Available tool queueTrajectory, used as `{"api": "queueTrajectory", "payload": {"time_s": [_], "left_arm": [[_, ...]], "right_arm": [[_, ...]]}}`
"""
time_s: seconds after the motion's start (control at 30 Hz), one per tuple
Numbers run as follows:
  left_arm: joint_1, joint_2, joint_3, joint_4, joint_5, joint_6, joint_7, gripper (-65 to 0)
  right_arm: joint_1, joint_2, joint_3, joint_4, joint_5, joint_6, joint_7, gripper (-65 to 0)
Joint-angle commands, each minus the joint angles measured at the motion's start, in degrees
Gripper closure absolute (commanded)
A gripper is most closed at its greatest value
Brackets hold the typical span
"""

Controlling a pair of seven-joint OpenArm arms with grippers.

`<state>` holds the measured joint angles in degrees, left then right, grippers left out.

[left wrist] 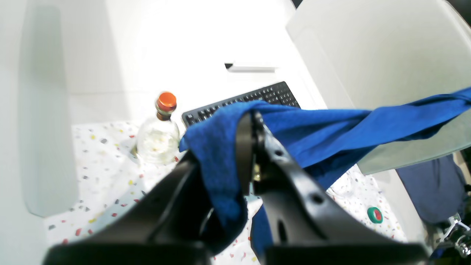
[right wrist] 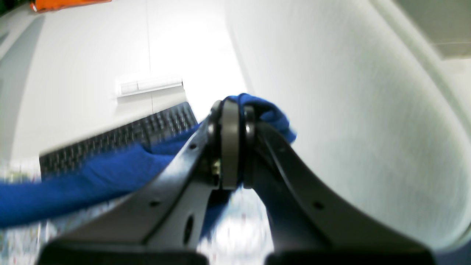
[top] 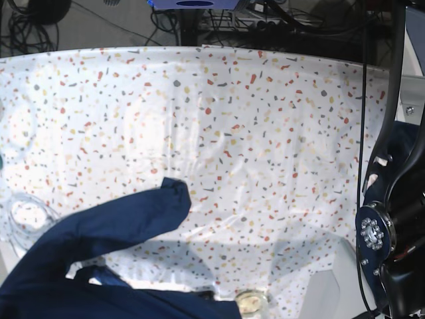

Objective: Layout the t-shirt on the table in an organized manner, then fold the t-shirt properly
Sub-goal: 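Lift the shirt edge high with both grippers and swing it over the cloth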

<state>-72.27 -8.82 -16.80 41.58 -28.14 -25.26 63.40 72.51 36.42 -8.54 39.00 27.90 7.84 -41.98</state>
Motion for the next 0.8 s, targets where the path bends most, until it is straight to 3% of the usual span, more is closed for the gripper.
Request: {"api": "queueTrajectory", "payload": {"time_s": [0.0,0.1,0.17,0.3,0.57,0.77], "left_arm": [[-2.73,-0.19,-0.04,1.36,-1.18,-0.02,0.38,0.0],[-2.59,-0.28,-0.04,6.72,-1.18,-0.02,3.55,0.0],[2.78,-0.28,-0.04,12.70,-1.18,-0.02,5.83,0.0],[13.06,-0.28,-0.04,22.81,-1.09,-0.02,9.79,0.0],[33.28,-2.48,-0.21,34.77,-1.18,-0.02,10.49,0.0],[47.26,-3.00,-5.40,40.13,-1.27,-0.02,10.49,0.0]], "right_arm": [[2.29,0.89,0.40,1.04,0.10,0.21,-0.97,0.0],[2.29,0.89,1.37,2.97,0.19,0.21,-8.27,0.0],[2.29,0.89,6.03,7.81,0.19,0.21,-10.99,0.0],[-14.97,-0.16,18.69,21.26,0.19,0.21,-14.68,0.0],[-40.73,-8.51,37.15,39.19,0.10,0.12,-21.28,0.0],[-56.64,-15.28,43.22,49.04,0.10,0.12,-21.89,0.0]]}}
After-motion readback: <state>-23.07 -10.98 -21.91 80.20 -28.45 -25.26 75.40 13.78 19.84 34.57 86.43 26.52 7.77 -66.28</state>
